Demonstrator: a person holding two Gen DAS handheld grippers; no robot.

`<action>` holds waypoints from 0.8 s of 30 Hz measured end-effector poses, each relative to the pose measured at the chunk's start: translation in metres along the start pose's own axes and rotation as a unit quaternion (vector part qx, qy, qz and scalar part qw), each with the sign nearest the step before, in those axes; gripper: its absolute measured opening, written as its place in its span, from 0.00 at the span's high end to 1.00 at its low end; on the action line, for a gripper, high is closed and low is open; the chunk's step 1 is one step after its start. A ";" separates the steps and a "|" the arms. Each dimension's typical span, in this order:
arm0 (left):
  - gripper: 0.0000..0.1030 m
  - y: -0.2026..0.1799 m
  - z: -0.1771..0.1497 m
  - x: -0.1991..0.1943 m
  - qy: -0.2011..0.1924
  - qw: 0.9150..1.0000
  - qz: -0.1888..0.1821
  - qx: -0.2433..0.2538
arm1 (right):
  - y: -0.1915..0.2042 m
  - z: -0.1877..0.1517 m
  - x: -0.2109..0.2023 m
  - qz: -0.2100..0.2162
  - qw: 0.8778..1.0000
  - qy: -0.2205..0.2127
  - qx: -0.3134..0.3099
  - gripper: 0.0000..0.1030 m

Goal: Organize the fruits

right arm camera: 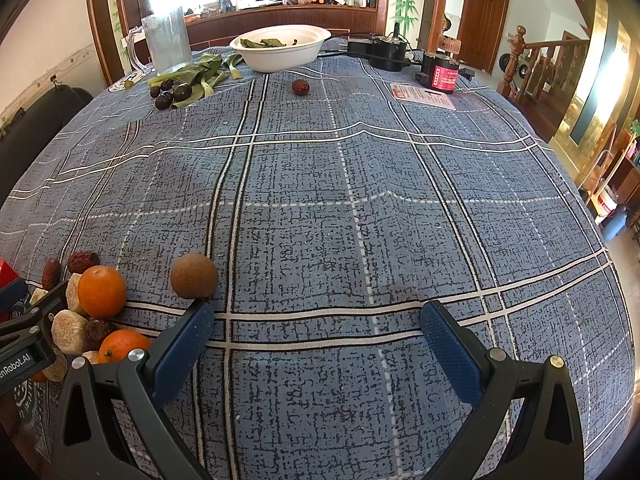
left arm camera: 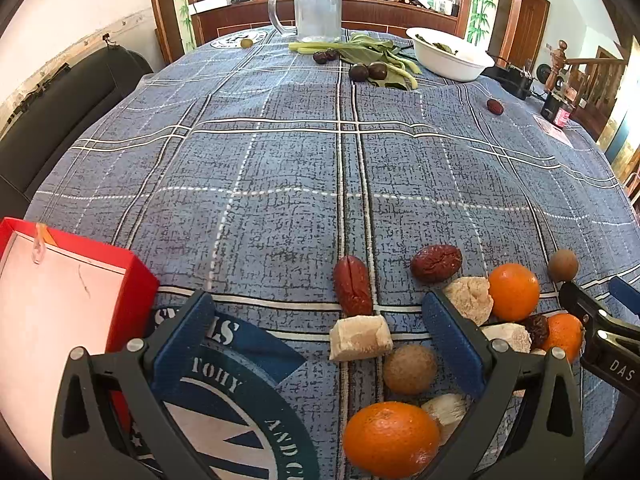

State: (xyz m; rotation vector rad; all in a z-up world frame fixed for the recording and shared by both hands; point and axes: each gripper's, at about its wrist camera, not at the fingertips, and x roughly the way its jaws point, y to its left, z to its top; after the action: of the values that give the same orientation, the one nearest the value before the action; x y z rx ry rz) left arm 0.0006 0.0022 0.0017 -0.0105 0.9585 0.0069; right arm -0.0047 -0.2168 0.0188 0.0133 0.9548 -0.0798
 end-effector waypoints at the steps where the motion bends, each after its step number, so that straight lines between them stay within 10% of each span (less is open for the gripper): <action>1: 0.00 0.000 0.000 0.000 0.000 1.000 0.000 0.000 | 0.000 0.000 0.000 0.000 1.000 0.000 0.000 0.00; 24: 0.00 0.005 -0.002 -0.006 0.011 1.000 -0.002 0.002 | -0.002 0.000 0.001 0.001 1.000 0.001 0.003 0.00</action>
State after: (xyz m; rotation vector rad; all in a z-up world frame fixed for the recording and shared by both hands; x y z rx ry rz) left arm -0.0040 0.0075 0.0053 -0.0083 0.9807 0.0018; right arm -0.0043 -0.2185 0.0178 0.0198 0.9560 -0.0797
